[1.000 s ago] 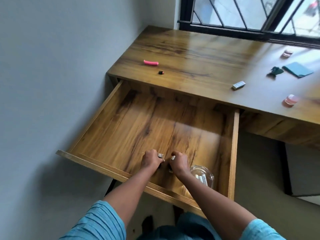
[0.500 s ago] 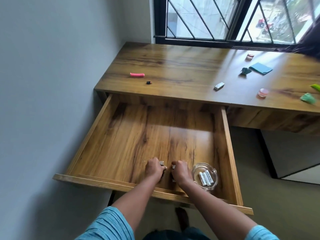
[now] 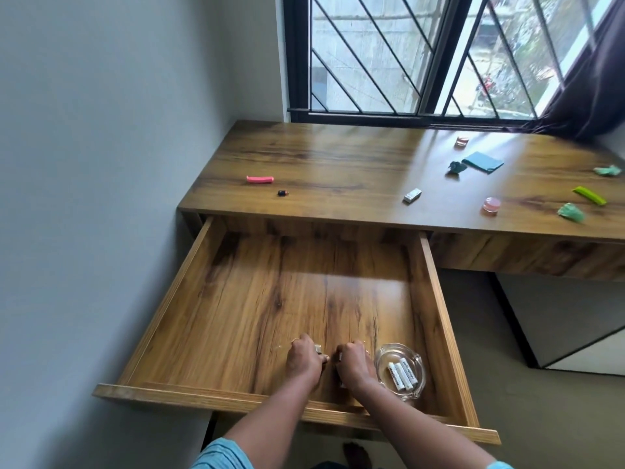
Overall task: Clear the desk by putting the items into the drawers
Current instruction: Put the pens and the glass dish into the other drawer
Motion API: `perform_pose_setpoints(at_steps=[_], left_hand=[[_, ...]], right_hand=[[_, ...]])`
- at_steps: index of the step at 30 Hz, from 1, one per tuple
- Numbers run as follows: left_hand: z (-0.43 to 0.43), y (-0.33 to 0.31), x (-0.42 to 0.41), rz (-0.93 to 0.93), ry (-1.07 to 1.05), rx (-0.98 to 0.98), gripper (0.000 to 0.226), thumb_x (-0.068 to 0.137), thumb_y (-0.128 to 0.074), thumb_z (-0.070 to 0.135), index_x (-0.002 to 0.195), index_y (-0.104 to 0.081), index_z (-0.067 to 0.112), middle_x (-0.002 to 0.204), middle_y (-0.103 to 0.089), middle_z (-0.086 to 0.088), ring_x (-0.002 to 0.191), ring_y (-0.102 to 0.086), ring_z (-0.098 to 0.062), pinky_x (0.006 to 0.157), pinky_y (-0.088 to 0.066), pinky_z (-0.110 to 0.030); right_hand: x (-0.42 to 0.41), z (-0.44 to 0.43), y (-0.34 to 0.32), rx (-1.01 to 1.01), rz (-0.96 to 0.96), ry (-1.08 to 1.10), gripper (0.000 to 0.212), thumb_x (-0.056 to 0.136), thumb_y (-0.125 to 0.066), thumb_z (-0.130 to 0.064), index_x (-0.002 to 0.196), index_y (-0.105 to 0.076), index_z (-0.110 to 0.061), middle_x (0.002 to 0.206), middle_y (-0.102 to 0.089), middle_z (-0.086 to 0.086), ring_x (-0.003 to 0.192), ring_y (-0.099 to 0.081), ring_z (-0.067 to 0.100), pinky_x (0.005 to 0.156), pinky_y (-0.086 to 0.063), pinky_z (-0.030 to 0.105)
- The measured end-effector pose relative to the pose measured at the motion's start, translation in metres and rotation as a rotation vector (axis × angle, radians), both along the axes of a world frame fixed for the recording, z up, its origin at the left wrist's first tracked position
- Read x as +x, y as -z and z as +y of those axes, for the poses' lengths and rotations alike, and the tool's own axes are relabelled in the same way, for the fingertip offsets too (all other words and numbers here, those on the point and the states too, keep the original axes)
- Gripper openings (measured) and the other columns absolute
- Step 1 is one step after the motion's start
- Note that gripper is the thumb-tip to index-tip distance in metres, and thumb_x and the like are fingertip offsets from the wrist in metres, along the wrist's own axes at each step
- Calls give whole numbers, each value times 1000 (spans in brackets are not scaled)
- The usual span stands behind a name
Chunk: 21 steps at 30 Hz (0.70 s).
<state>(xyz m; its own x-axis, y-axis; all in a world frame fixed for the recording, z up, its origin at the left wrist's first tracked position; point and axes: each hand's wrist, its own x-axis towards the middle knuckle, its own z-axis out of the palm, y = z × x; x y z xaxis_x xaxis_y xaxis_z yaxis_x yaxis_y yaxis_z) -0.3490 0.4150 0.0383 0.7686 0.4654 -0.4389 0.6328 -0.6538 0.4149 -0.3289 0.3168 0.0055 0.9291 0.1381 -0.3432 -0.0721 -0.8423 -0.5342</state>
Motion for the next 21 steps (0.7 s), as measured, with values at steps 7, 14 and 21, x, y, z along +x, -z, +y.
perform_pose_setpoints(at_steps=[7,14,21], left_hand=[[-3,-13,-2,-56,56,92,34,90,-60,35,114,-56,12,106,-63,-3,84,-57,-13,59,-39,-20],[-19,-29,8,-251,208,190,26,95,-49,37,112,-58,20,110,-62,2,103,-58,-13,80,-50,-23],[-79,-49,35,-380,266,153,25,95,-47,33,111,-61,20,112,-63,0,104,-59,-15,78,-46,-23]], right_hand=[[-1,-5,-22,-42,22,51,34,94,-38,-14,121,-59,-13,118,-52,7,105,-53,23,91,-44,32],[9,-27,-52,11,-10,219,29,91,-43,-11,113,-62,-10,114,-55,8,104,-55,27,86,-44,30],[19,-79,-77,49,-172,256,24,92,-41,-17,105,-61,-13,93,-57,0,86,-58,20,70,-44,30]])
